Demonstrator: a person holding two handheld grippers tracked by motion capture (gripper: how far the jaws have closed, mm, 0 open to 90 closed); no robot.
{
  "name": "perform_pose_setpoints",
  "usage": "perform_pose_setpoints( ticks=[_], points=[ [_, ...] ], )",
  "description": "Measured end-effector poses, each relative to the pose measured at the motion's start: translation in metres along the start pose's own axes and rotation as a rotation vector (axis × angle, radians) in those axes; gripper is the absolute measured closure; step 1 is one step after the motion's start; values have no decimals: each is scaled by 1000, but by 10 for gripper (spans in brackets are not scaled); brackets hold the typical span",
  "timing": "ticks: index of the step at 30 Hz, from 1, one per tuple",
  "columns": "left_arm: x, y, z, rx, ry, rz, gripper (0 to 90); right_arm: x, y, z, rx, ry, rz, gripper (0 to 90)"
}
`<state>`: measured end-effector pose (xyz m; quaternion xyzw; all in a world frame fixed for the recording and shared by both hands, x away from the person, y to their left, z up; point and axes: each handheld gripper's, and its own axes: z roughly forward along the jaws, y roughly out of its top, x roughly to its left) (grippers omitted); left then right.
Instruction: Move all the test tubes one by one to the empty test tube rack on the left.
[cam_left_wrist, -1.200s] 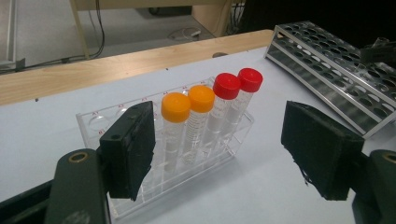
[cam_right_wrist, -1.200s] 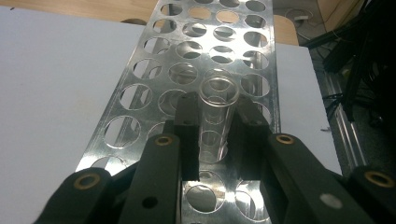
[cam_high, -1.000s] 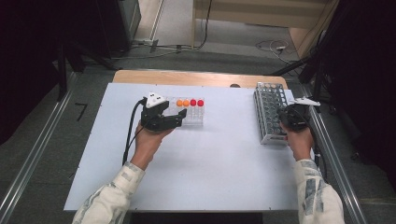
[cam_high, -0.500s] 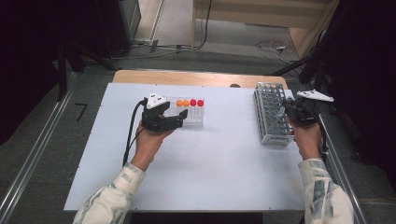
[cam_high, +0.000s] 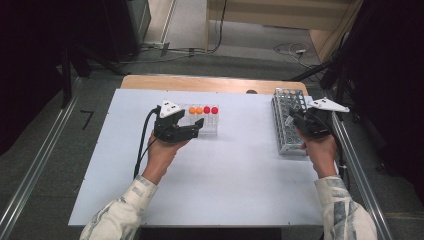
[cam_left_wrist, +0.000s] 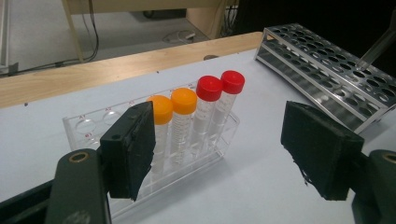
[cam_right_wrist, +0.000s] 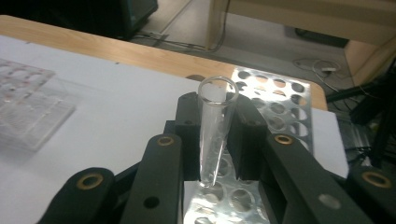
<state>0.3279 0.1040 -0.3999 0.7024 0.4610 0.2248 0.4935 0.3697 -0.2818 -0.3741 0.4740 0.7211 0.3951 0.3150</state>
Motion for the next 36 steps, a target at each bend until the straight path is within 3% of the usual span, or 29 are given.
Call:
perform_pose_setpoints(
  ticks=[15, 28, 36],
  points=[
    [-11, 1, 1, -3, -29, 5, 269, 68, -4, 4, 1, 178, -76, 729],
    [-40, 0, 10, 19, -139, 35, 329, 137, -22, 21, 36, 322, -134, 728],
    [-49, -2, 17, 46, -203, 37, 475, 170, -28, 28, 31, 340, -172, 728]
  ],
)
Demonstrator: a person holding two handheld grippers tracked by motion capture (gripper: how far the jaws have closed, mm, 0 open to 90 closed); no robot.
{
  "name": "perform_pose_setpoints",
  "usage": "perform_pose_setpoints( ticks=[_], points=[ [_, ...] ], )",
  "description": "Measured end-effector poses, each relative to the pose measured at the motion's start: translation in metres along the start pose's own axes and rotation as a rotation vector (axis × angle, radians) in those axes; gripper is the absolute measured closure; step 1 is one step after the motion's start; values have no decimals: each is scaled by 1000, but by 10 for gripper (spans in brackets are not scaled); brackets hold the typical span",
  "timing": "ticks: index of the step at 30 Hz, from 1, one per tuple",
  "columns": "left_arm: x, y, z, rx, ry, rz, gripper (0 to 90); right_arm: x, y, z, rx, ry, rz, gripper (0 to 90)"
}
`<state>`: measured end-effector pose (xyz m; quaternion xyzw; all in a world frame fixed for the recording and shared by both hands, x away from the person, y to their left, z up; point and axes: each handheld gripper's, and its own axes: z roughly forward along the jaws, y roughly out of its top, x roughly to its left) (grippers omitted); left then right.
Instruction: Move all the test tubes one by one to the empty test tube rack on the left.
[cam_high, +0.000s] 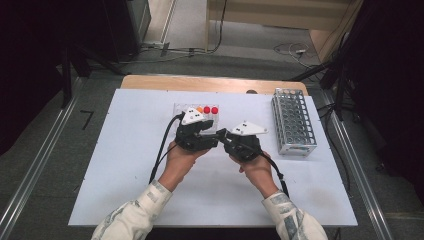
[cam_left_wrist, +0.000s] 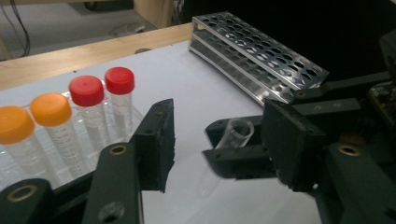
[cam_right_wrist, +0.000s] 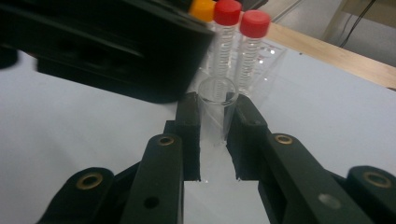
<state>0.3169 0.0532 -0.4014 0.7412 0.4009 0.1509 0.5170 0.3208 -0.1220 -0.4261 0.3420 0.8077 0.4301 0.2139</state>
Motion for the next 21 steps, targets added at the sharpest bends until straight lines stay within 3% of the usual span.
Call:
perform_pose_setpoints(
  ticks=[11, 21],
  points=[
    [2, -4, 4, 47, -4, 0, 648, 9, 1, 6, 1, 3, -17, 728],
    [1, -4, 4, 64, -10, -2, 742, 10, 0, 6, 3, 4, -32, 728]
  ],
)
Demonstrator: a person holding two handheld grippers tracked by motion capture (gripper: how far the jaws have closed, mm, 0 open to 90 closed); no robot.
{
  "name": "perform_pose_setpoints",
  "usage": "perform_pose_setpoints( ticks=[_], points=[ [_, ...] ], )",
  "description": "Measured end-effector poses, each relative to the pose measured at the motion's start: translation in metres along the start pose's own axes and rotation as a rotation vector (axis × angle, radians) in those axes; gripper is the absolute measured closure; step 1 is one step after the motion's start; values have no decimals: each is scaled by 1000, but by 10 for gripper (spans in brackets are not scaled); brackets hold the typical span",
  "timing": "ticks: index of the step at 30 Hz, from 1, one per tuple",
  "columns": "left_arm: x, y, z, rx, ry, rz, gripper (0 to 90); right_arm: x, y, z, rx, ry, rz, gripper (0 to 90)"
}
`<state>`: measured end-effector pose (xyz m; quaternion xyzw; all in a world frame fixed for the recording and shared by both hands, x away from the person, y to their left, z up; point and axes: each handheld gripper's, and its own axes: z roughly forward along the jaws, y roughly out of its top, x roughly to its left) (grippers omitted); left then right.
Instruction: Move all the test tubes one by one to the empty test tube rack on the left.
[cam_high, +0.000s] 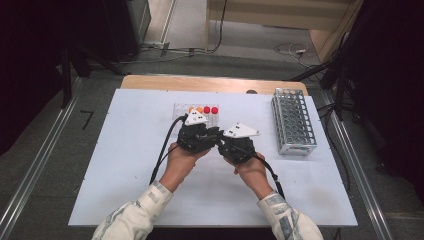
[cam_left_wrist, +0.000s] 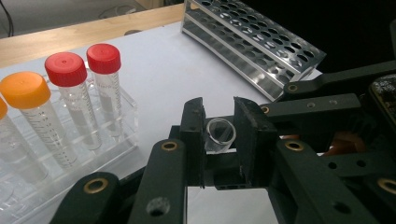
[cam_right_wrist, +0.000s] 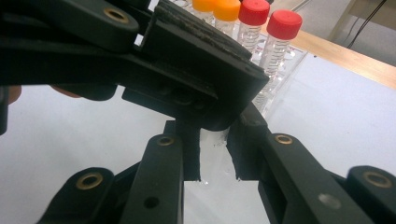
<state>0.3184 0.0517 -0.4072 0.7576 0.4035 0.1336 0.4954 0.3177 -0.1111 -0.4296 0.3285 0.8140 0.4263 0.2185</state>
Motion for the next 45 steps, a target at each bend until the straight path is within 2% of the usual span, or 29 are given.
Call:
perform_pose_setpoints(
  ticks=[14, 17, 22, 27, 34, 41, 45],
  points=[
    [0, 0, 0, 8, 17, 14, 772, 1, -3, 2, 4, 10, 12, 713],
    [-1, 0, -1, 3, 14, 12, 773, 1, -3, 2, 12, 19, 19, 648],
    [1, 0, -2, 3, 20, 13, 773, -1, -4, 3, 26, 34, 40, 416],
    [2, 1, -5, -7, 23, 12, 773, -6, -6, 2, 35, 50, 54, 329],
    [4, 1, -10, -15, 30, 9, 772, -13, -13, -3, 47, 51, 81, 268],
    [9, 2, -14, -16, 44, 6, 773, -19, -20, -13, 26, 45, 89, 262],
    [13, 2, -18, -17, 54, 3, 772, -21, -25, -19, 31, 47, 93, 258]
  ],
)
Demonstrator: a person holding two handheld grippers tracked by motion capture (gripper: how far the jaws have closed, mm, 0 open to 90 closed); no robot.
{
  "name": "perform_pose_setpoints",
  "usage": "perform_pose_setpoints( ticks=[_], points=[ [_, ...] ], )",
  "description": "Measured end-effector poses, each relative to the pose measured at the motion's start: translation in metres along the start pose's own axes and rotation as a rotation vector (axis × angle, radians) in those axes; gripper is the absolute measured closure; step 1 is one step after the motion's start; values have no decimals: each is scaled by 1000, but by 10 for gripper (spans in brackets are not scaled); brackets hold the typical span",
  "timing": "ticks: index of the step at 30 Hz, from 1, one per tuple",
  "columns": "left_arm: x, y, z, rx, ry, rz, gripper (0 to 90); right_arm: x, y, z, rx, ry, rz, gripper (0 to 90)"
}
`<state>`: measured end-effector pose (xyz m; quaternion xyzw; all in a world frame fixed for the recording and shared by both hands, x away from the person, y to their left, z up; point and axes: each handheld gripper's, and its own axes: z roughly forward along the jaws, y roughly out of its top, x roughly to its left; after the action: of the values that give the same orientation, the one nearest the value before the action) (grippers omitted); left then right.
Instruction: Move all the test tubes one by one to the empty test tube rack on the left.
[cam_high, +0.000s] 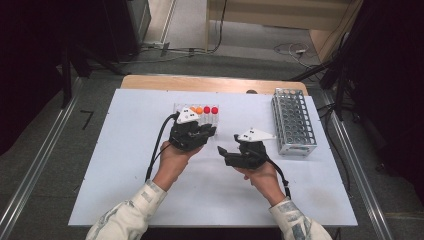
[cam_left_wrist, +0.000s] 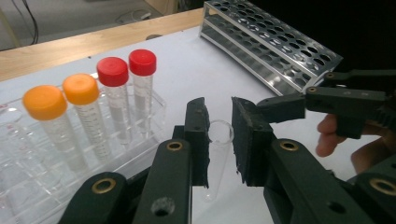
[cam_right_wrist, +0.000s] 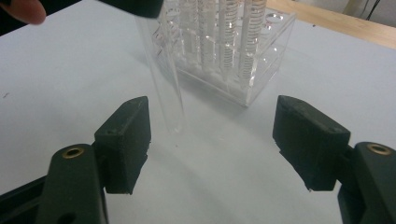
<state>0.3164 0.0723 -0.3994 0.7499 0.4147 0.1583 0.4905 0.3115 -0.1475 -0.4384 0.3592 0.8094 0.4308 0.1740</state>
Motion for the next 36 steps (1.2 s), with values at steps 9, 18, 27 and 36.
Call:
perform_pose_setpoints(
  ticks=[9, 18, 27, 36],
  points=[
    [6, 0, -8, -4, 18, -4, 772, -9, -11, -11, -5, -4, 21, 252],
    [15, 3, -15, -15, 36, -16, 773, -16, -17, -18, -13, -9, 39, 248],
    [22, 4, -25, -30, 56, -27, 772, -22, -22, -23, -13, -24, 50, 248],
    [29, 5, -32, -40, 71, -36, 772, -25, -24, -25, -16, -36, 55, 248]
  ],
)
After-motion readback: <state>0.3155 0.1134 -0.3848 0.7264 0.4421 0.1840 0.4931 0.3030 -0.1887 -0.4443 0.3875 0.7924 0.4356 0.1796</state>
